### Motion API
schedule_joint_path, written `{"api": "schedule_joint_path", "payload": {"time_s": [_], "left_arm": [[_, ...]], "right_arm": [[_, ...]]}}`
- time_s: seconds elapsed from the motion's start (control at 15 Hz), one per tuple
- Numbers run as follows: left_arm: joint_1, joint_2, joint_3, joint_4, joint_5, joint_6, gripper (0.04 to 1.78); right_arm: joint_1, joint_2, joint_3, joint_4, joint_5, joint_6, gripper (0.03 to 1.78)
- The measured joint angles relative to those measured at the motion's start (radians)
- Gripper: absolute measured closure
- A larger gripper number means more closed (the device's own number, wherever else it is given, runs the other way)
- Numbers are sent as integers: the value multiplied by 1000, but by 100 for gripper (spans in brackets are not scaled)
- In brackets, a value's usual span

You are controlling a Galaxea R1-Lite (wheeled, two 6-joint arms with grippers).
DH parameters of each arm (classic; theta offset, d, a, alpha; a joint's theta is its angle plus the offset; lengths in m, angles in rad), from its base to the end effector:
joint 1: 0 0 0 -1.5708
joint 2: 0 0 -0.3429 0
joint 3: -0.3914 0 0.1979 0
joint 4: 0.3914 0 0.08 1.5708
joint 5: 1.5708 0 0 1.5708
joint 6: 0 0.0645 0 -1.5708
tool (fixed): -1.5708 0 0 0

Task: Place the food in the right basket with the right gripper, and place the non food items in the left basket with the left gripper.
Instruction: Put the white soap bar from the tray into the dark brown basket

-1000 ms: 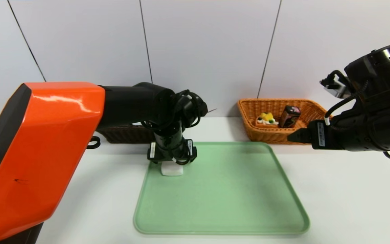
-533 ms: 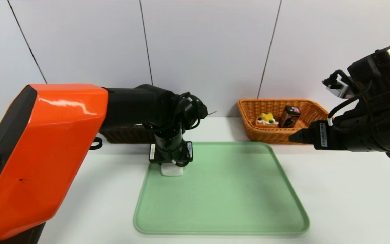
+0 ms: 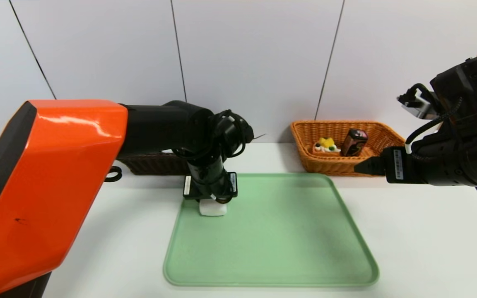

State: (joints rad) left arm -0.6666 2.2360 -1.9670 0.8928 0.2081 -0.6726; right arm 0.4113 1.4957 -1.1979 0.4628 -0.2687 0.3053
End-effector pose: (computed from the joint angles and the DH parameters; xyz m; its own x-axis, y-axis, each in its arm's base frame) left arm 0.3737 -0.2770 0.1626 0.4336 -0.0782 -0.8977 -0.0266 0.9947 -0.0995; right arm 0.2583 0.0940 0.2624 0.7463 0.0359 -0.6646 -0.0096 0.9990 0.0432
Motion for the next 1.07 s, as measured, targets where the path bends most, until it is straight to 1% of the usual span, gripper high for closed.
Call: {"api": "schedule_joint_path", "payload": {"time_s": [0.13,0.33,0.4,0.47,0.6,0.73,0.87,1.07], "left_arm": [[-8,-33,-1,-10,-93,8,84],[-9,-99,-1,-31,-273,19,84],[-10,-125,-1,-49,-321,18,84],[-10,-154,-1,-72,-346,17,84],[-4,-215,-1,-100,-347,17,84],[22,-281,-1,-112,-327,16,84],[81,-344,-1,-129,-310,16,84],[199,-409,-1,-174,-306,27,84]], "right_arm": [[3,-2,3,1,0,0,11],[4,-6,4,1,0,0,11],[4,-7,4,1,0,1,11],[4,-8,4,1,-1,3,11],[4,-9,4,1,-1,6,11],[4,-9,6,0,-1,6,11],[4,-9,10,0,0,6,11],[8,-9,11,-1,0,6,11]]}}
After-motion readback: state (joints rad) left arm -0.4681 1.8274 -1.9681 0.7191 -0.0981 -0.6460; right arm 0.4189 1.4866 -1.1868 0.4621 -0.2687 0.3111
